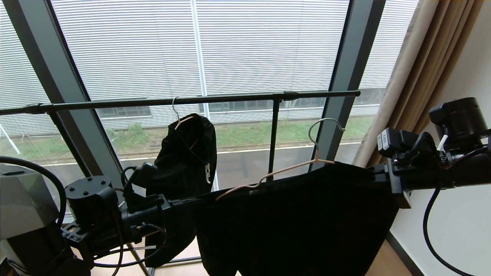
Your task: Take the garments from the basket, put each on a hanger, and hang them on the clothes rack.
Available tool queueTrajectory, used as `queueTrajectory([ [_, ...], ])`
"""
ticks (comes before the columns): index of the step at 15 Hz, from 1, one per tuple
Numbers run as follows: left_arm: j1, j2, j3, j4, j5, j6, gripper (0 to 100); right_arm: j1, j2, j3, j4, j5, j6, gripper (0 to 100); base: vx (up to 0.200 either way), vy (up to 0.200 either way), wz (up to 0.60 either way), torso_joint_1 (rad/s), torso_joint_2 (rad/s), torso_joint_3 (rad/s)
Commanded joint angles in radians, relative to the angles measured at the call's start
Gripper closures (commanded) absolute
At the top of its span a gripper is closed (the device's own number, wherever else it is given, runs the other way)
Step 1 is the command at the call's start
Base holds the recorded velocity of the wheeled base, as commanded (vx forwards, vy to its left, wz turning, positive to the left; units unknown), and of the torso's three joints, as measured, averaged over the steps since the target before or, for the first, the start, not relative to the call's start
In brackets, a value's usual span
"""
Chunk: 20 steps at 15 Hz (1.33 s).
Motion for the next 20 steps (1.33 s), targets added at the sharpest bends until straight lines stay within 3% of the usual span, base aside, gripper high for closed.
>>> queueTrajectory([
  [1, -0.001, -0.007, 0.002, -0.001, 0.0, 0.0, 100, 0.012, 0.007, 0.043, -0.048, -0.021, 0.003, 100, 0.0, 0.0, 0.0, 0.0, 0.0, 0.0],
  [4, -0.009, -0.039, 0.013, -0.001, 0.0, 0.0, 100, 0.085, 0.034, 0.078, -0.088, -0.021, 0.03, 100, 0.0, 0.0, 0.0, 0.0, 0.0, 0.0],
  [8, -0.021, -0.065, 0.021, -0.001, 0.001, 0.002, 100, 0.12, 0.064, 0.087, -0.089, -0.022, 0.033, 100, 0.0, 0.0, 0.0, 0.0, 0.0, 0.0],
  [10, -0.038, -0.082, 0.033, -0.001, 0.001, 0.003, 100, 0.171, 0.072, 0.082, -0.101, -0.024, 0.102, 100, 0.0, 0.0, 0.0, 0.0, 0.0, 0.0],
  [13, -0.056, -0.1, 0.045, -0.001, 0.001, 0.003, 100, 0.209, 0.126, 0.092, -0.193, -0.071, 0.125, 100, 0.0, 0.0, 0.0, 0.0, 0.0, 0.0],
  [18, -0.064, -0.116, 0.045, -0.001, 0.001, 0.005, 100, 0.266, 0.161, 0.09, -0.195, -0.09, 0.156, 100, 0.0, 0.0, 0.0, 0.0, 0.0, 0.0],
  [20, -0.062, -0.143, 0.039, -0.001, 0.001, 0.005, 100, 0.266, 0.164, 0.089, -0.195, -0.129, 0.187, 100, 0.0, 0.0, 0.0, 0.0, 0.0, 0.0],
])
